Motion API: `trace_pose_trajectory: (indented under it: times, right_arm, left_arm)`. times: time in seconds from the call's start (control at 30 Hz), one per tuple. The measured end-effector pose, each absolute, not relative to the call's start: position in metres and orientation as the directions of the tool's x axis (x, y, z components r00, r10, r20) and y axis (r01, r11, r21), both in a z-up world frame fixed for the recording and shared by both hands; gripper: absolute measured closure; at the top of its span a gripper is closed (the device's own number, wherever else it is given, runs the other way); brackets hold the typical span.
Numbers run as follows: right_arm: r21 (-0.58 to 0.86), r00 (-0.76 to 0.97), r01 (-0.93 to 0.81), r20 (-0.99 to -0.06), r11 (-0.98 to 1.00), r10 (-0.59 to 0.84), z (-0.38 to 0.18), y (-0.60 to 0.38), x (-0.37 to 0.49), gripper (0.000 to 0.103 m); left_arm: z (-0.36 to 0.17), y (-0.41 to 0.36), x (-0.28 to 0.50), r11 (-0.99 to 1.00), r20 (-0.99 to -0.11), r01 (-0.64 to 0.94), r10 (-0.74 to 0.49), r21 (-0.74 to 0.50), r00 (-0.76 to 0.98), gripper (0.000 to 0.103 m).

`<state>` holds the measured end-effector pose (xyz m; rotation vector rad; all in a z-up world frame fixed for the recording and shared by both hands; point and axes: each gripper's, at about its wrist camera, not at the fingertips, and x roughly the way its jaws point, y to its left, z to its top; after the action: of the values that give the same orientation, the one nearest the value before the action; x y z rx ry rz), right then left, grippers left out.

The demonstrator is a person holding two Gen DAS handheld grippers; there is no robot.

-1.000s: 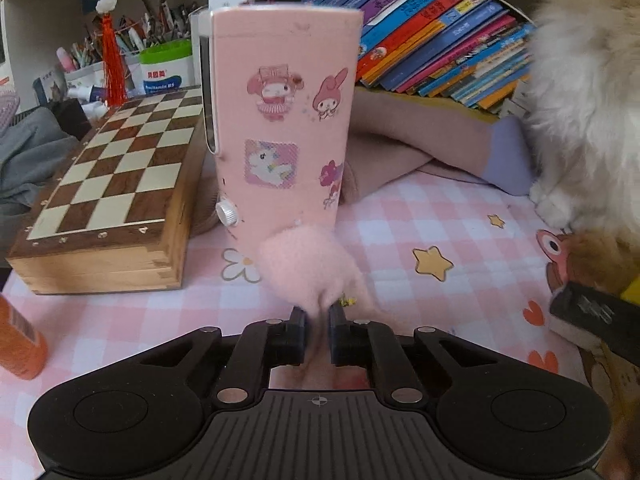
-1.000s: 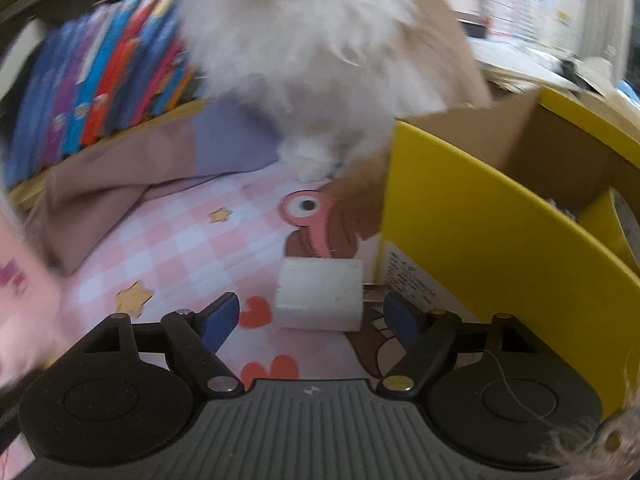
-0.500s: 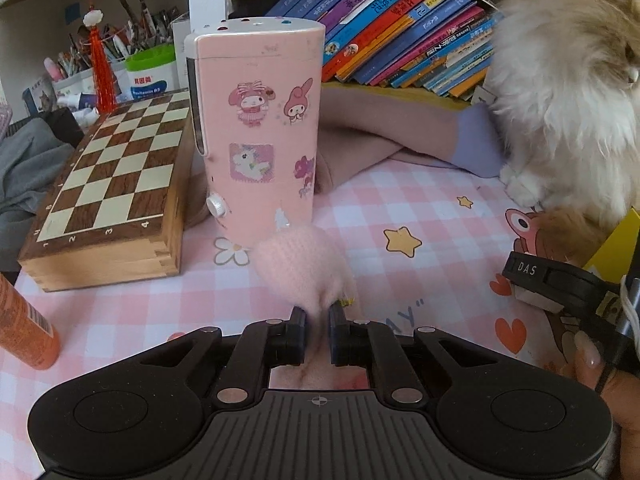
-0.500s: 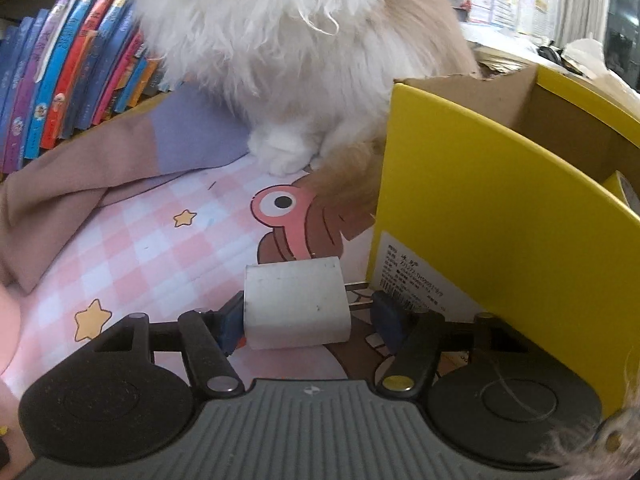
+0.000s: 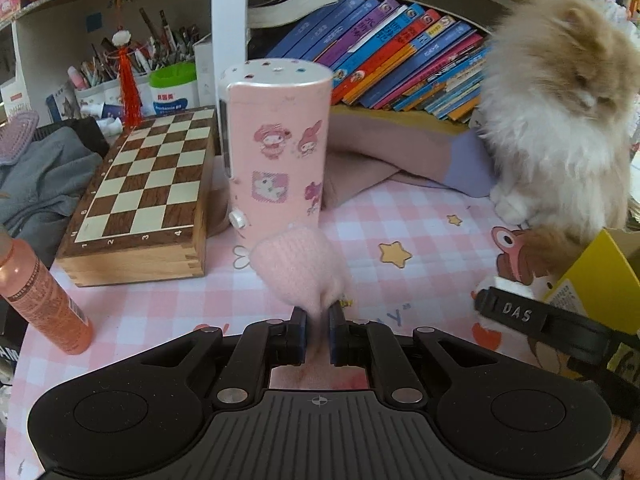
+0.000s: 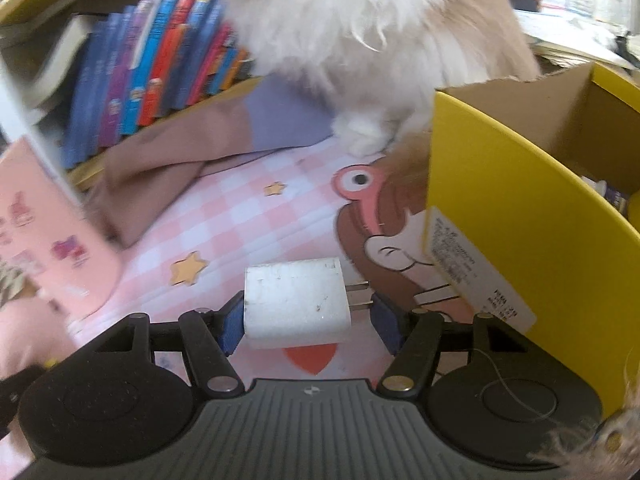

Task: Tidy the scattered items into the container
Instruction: 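Lift and carry the white block and pink glove over the yellow box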

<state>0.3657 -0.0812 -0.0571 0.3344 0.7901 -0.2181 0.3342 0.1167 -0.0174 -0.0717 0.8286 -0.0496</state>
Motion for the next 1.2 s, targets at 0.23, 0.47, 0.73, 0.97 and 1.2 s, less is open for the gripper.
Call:
trace_pose_trajectory:
  times: [0.23,0.47,0.73,0.97,1.2]
  right_arm:
    - [0.237,0.698,0.253,-0.716,0.938,-0.007,-0.048,-0.082,0.354,0.040]
    - [0.236,0.690,0.236,-0.724,0.942,0.008,-0.045,-0.087,0.345,0.040]
    - [0.224,0.697,0.224,-0.717,0.948,0.005,-0.037,-0.087,0.328,0.040]
    - [0.196,0.711,0.178,-0.703,0.964,0.011,-0.020,-0.090,0.302,0.040]
    - [0.180,0.721,0.084,-0.690,0.980,0.065,0.000,-0.090,0.266,0.040]
  left_arm:
    - [-0.008,0.107,0.322,0.997,-0.723,0.010,-0.061,-0.075,0.688,0.094]
    - [-0.003,0.102,0.311,0.997,-0.715,-0.001,-0.050,-0.071,0.697,0.094]
    - [0.006,0.103,0.293,0.994,-0.696,-0.006,-0.070,-0.106,0.714,0.094]
    - [0.021,0.110,0.260,0.984,-0.655,-0.011,-0.109,-0.176,0.748,0.094]
    - [0.038,0.118,0.212,0.965,-0.599,-0.016,-0.149,-0.260,0.787,0.094]
